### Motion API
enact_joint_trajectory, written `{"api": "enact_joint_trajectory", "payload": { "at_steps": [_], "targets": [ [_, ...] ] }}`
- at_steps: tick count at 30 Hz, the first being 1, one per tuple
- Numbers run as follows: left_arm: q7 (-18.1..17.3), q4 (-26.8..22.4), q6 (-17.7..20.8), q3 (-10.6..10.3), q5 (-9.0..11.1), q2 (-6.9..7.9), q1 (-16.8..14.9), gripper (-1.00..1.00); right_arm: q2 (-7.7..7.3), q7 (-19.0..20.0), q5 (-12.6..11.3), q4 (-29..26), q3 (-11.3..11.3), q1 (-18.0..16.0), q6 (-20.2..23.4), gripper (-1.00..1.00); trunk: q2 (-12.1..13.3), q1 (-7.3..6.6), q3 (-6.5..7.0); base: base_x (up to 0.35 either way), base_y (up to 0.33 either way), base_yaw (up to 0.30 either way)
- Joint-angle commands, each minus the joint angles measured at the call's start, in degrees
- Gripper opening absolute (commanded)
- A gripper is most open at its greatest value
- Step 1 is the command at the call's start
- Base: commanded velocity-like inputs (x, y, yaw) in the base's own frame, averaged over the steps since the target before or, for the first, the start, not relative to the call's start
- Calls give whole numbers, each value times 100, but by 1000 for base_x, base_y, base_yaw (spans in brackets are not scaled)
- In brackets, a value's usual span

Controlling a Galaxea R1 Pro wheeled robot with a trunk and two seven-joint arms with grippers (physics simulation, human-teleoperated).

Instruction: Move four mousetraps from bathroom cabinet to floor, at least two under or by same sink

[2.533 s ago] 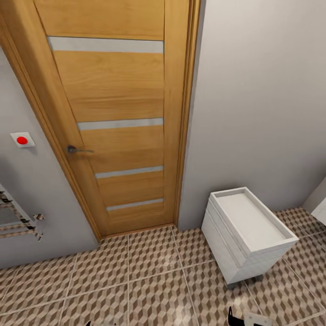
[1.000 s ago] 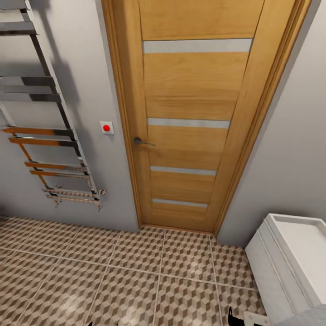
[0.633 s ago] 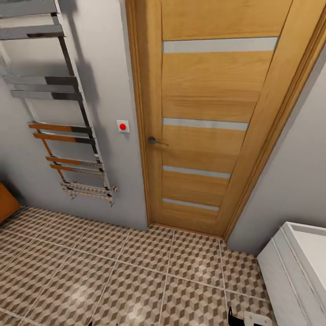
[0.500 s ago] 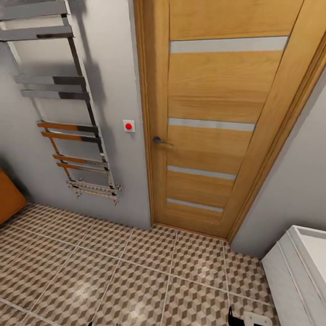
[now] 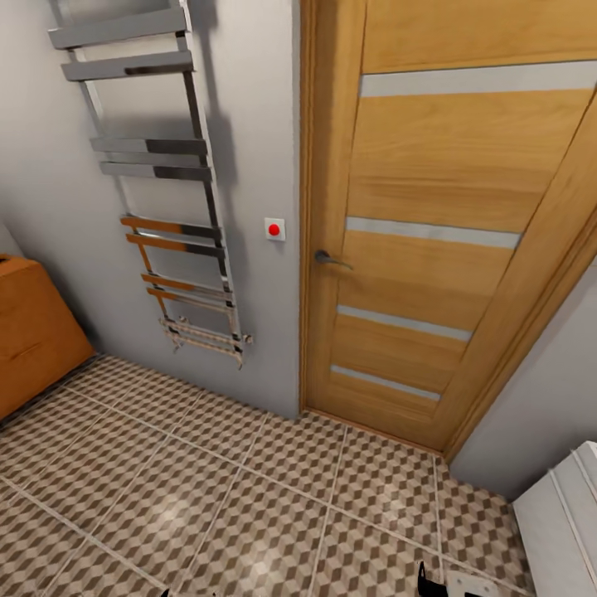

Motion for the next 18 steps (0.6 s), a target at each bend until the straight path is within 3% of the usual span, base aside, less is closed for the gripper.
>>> {"api": "enact_joint_trajectory", "payload": {
  "at_steps": [1, 18],
  "targets": [
    [2, 26, -35, -50, 58, -6, -12, 100, -1, -8, -44, 2, 44, -3, -17, 100, -11, 3, -11, 0, 0, 254],
    [2, 25, -35, -50, 58, -6, -12, 100, 6, -4, -44, 3, 47, -3, -16, 100, -11, 3, -11, 0, 0, 254]
  ]
}}
